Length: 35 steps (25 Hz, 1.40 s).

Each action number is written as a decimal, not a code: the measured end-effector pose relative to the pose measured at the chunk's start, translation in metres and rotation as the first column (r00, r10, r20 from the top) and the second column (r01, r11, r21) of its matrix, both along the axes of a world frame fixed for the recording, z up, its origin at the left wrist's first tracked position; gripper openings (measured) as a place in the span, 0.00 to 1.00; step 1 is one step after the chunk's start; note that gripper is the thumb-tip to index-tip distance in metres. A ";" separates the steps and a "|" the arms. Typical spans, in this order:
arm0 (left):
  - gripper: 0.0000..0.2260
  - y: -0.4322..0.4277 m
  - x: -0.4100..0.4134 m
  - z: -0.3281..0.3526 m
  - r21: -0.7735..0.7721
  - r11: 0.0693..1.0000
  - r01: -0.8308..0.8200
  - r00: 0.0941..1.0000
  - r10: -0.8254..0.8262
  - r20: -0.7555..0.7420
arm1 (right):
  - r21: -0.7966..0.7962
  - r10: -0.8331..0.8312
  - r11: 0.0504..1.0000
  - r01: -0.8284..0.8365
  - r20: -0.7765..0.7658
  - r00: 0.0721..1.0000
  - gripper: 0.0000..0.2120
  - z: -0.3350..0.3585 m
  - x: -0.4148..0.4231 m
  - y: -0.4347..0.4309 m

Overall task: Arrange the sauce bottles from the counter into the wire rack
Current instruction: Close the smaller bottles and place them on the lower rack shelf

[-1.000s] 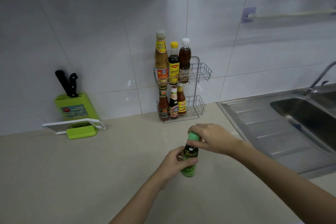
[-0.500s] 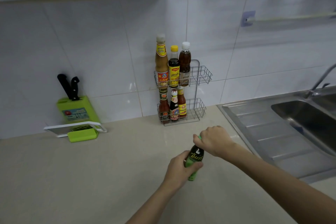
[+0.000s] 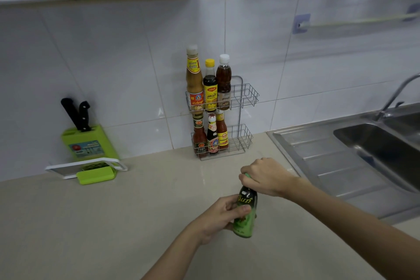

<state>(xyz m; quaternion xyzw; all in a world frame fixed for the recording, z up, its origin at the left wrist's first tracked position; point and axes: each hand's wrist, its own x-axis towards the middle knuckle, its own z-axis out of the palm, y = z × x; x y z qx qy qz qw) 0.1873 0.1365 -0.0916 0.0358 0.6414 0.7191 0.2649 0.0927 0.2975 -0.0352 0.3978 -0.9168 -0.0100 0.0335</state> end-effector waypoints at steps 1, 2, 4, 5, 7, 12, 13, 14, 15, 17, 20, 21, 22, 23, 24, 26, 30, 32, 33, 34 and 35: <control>0.11 0.001 -0.002 0.000 -0.014 1.000 -0.003 1.000 0.003 -0.006 | -0.029 -0.048 0.998 0.049 0.030 0.998 0.14 -0.004 0.001 -0.001; 0.11 0.002 -0.003 -0.001 -0.034 0.999 -0.010 1.000 0.009 -0.010 | -0.045 -0.103 0.993 0.106 0.064 0.993 0.13 -0.007 0.002 -0.002; 0.14 0.005 -0.006 -0.006 -0.080 0.996 -0.047 0.999 0.046 -0.025 | -0.025 -0.183 0.982 0.185 0.081 0.980 0.14 -0.012 -0.001 -0.006; 0.15 0.007 -0.006 -0.008 -0.097 0.993 -0.072 0.997 0.069 -0.036 | -0.002 -0.195 0.981 0.196 0.060 0.979 0.14 -0.013 -0.003 -0.007; 0.15 0.009 -0.009 -0.012 -0.133 0.986 -0.104 0.993 0.095 -0.072 | 0.074 -0.173 0.982 0.172 0.003 0.985 0.11 -0.017 -0.008 -0.008; 0.07 0.014 -0.017 -0.021 -0.335 0.918 -0.211 0.966 0.145 -0.212 | 0.381 -0.068 0.922 0.070 -0.020 0.998 0.06 -0.016 -0.018 -0.012; 0.07 0.016 -0.018 -0.025 -0.376 0.894 -0.246 0.957 0.162 -0.242 | 0.419 -0.062 0.906 0.059 -0.006 0.998 0.08 -0.016 -0.019 -0.014; 0.08 0.018 -0.019 -0.029 -0.406 0.871 -0.276 0.948 0.178 -0.263 | 0.436 -0.055 0.899 0.047 0.006 0.998 0.11 -0.018 -0.022 -0.015; 0.09 0.018 -0.021 -0.031 -0.428 0.853 -0.300 0.942 0.192 -0.276 | 0.434 -0.051 0.900 0.039 0.015 0.999 0.13 -0.022 -0.026 -0.016; 0.11 0.014 -0.027 -0.033 -0.452 0.825 -0.339 0.929 0.219 -0.298 | 0.300 -0.117 0.950 0.083 0.099 0.988 0.13 -0.030 -0.030 -0.018; 0.14 0.002 -0.047 -0.033 -0.436 0.797 -0.419 0.902 0.307 -0.305 | -0.240 -0.263 0.839 0.488 0.606 0.751 0.21 -0.041 -0.037 -0.018; 0.15 -0.001 -0.055 -0.031 -0.429 0.789 -0.439 0.893 0.330 -0.306 | -0.358 -0.160 0.714 0.602 0.753 0.638 0.21 -0.044 -0.038 -0.019; 0.16 -0.003 -0.063 -0.031 -0.429 0.785 -0.448 0.888 0.335 -0.315 | -0.421 -0.073 0.639 0.643 0.799 0.596 0.19 -0.049 -0.041 -0.019; 0.16 -0.004 -0.072 -0.030 -0.434 0.785 -0.442 0.890 0.320 -0.326 | -0.449 -0.010 0.593 0.669 0.826 0.563 0.17 -0.053 -0.045 -0.021; 0.15 -0.005 -0.081 -0.030 -0.440 0.793 -0.421 0.898 0.296 -0.326 | -0.465 0.021 0.561 0.685 0.835 0.549 0.15 -0.057 -0.051 -0.023; 0.15 -0.011 -0.099 -0.031 -0.442 0.815 -0.374 0.919 0.261 -0.297 | -0.481 -0.007 0.504 0.718 0.829 0.559 0.14 -0.058 -0.069 -0.025; 0.13 -0.047 -0.136 -0.042 -0.449 0.765 -0.462 0.886 0.373 -0.276 | -0.579 -0.180 0.365 0.729 0.724 0.666 0.17 -0.052 -0.125 -0.027; 0.09 -0.072 -0.152 -0.048 -0.442 0.695 -0.567 0.823 0.495 -0.277 | -0.642 -0.256 0.298 0.706 0.659 0.707 0.17 -0.046 -0.157 -0.025; 0.07 -0.084 -0.160 -0.051 -0.446 0.655 -0.610 0.790 0.546 -0.280 | -0.668 -0.289 0.295 0.683 0.619 0.731 0.17 -0.046 -0.173 -0.026; 0.07 -0.095 -0.168 -0.054 -0.463 0.621 -0.633 0.769 0.574 -0.281 | -0.688 -0.317 0.300 0.661 0.581 0.749 0.16 -0.046 -0.186 -0.028; 0.07 -0.103 -0.172 -0.057 -0.495 0.602 -0.627 0.771 0.569 -0.286 | -0.705 -0.336 0.304 0.641 0.550 0.764 0.16 -0.048 -0.194 -0.028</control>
